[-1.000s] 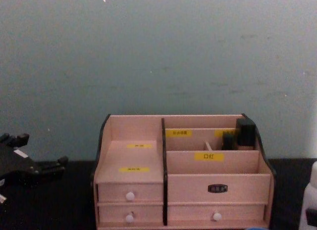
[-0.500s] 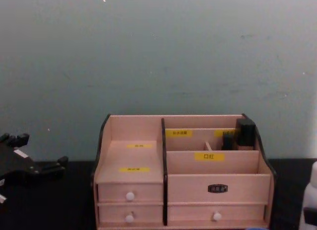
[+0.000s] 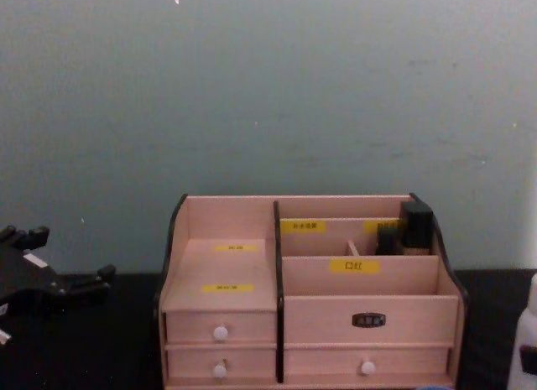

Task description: Pick up the facial cleanser and watermelon frost from the table and place them into the tiered storage box.

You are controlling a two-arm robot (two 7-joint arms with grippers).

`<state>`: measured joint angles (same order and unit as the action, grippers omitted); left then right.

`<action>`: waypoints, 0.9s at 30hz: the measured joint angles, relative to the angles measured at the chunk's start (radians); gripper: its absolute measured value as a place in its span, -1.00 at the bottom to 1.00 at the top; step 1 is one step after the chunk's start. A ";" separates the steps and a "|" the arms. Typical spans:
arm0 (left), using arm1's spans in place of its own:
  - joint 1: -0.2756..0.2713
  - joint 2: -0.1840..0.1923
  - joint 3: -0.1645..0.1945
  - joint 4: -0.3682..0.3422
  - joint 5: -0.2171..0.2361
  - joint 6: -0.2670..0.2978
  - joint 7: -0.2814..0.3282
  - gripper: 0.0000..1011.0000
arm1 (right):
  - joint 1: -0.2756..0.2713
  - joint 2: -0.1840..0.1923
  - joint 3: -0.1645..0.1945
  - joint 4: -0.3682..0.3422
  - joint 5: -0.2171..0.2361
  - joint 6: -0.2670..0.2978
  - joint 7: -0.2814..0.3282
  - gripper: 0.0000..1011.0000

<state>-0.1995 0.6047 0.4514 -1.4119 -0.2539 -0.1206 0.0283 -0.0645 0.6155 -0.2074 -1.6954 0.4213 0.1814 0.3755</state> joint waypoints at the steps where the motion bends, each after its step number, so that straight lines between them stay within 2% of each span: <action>1: 0.000 0.000 0.000 0.000 0.000 0.000 0.000 0.98 | 0.000 0.000 0.000 0.000 0.000 0.000 0.000 0.34; 4: 0.000 0.000 0.000 0.000 0.000 0.000 0.000 0.98 | 0.000 0.000 0.000 0.000 0.000 0.000 0.000 0.20; 6: 0.000 0.000 0.000 0.000 0.000 0.000 0.000 0.98 | 0.000 0.000 0.000 0.000 0.000 0.000 0.000 0.18; 17: 0.000 0.000 0.000 0.000 0.000 0.000 0.000 0.98 | -0.001 0.001 0.001 -0.001 0.002 0.000 0.001 0.18; 27: 0.000 0.000 0.000 0.000 0.000 0.000 0.000 0.98 | -0.011 0.014 0.022 -0.057 0.037 0.023 0.008 0.18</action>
<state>-0.1995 0.6047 0.4514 -1.4120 -0.2539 -0.1205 0.0283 -0.0758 0.6295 -0.1850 -1.7524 0.4581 0.2048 0.3831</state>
